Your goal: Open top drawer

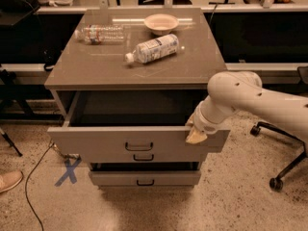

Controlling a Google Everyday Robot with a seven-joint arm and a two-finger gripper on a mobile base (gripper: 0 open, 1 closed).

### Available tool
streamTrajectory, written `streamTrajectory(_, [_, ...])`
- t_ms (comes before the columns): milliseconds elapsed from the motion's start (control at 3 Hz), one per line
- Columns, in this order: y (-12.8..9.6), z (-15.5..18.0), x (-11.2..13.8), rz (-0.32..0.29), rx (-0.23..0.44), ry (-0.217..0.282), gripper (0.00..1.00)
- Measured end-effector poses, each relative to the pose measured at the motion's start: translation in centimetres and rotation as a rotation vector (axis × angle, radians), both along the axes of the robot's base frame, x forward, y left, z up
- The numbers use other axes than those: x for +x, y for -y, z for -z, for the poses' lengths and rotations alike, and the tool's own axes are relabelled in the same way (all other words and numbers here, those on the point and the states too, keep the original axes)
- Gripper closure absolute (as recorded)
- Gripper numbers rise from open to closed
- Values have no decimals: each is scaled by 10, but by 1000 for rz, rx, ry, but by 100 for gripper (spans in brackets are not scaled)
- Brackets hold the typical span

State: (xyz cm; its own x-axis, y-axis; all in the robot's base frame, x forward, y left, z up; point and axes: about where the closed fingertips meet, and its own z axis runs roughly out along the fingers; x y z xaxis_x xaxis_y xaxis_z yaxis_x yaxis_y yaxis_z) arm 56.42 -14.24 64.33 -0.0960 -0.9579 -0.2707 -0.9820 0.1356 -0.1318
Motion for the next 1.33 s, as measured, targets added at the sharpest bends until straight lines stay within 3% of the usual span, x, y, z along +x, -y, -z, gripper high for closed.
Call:
streamTrajectory(667, [2,2,-9,10,0,-3,100])
streamTrajectory(1333, [1,3,-10,9,0,-5,58])
